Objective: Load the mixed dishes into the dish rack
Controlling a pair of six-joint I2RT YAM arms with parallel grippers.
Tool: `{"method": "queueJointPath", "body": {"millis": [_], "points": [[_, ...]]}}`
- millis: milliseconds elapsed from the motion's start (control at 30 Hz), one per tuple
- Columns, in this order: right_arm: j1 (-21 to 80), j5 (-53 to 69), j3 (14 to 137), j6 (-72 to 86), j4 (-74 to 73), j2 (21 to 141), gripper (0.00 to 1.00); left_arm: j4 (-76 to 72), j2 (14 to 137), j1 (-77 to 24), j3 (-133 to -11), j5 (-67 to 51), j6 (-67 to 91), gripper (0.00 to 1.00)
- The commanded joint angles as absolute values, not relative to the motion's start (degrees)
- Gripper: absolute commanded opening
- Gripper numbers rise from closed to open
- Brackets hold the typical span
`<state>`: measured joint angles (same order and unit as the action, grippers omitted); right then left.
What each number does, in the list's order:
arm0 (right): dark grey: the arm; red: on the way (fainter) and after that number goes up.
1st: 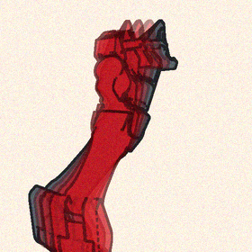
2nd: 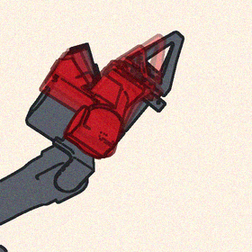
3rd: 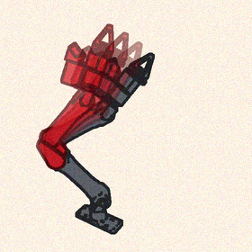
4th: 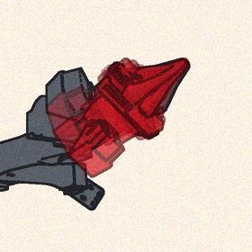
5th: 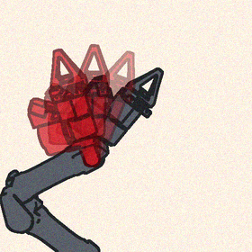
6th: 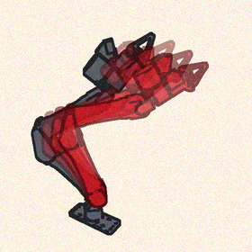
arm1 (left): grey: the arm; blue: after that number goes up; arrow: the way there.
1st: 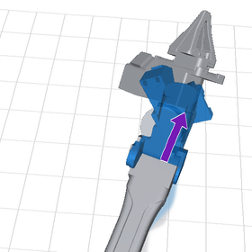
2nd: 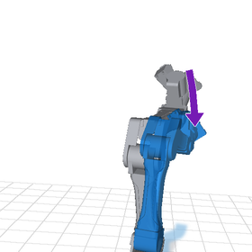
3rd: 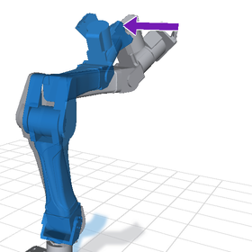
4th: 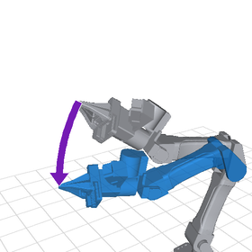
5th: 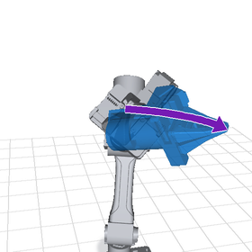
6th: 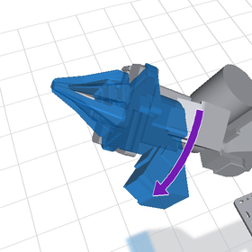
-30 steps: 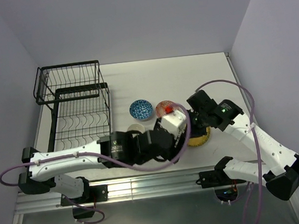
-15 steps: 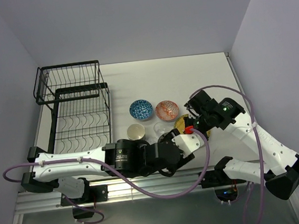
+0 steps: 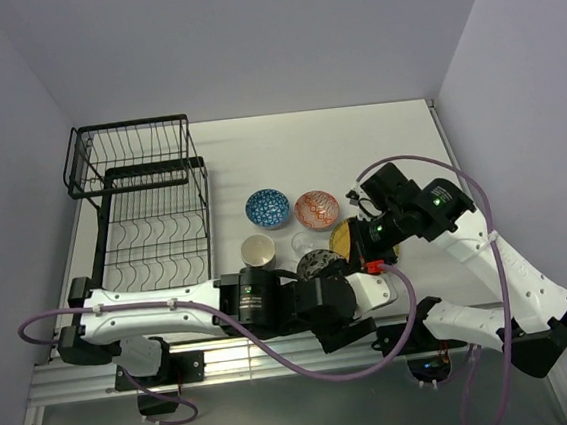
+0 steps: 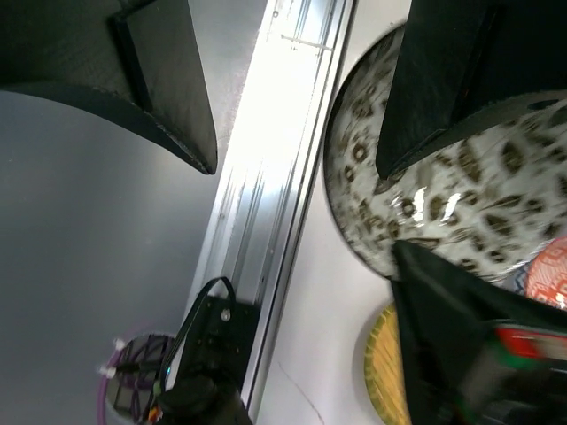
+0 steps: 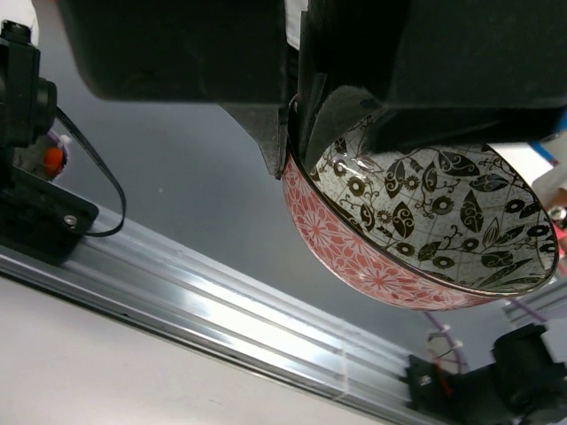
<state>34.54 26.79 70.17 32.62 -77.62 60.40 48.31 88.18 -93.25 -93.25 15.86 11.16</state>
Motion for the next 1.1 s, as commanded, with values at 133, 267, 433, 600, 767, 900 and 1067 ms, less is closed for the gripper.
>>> {"method": "queueJointPath", "body": {"millis": [133, 267, 433, 600, 767, 900, 1067], "points": [[35.0, 32.7, 74.1, 30.7, -82.3, 60.2, 0.0, 51.0, 92.9, -93.7, -93.7, 16.7, 11.5, 0.77], [34.9, 33.0, 73.0, 30.7, -83.0, 59.2, 0.0, 53.3, 95.0, -93.7, -93.8, 18.9, 11.3, 0.73], [34.9, 33.0, 71.5, 30.7, -83.0, 58.3, 0.0, 55.4, 97.1, -93.7, -93.7, 21.6, 12.1, 0.58], [35.0, 32.2, 71.5, 30.7, -83.0, 58.4, 0.0, 58.2, 99.2, -93.7, -94.9, 25.3, 13.0, 0.42], [35.0, 30.7, 72.4, 30.1, -83.0, 59.4, 0.0, 59.8, 101.8, -93.7, -95.9, 26.3, 12.7, 0.0], [35.2, 28.4, 73.4, 29.7, -83.0, 60.9, 0.0, 58.7, 102.5, -93.5, -94.9, 25.9, 12.6, 0.0], [35.7, 27.4, 74.5, 29.4, -83.1, 62.9, 0.0, 57.2, 102.8, -93.5, -93.8, 28.1, 14.5, 0.0]]}}
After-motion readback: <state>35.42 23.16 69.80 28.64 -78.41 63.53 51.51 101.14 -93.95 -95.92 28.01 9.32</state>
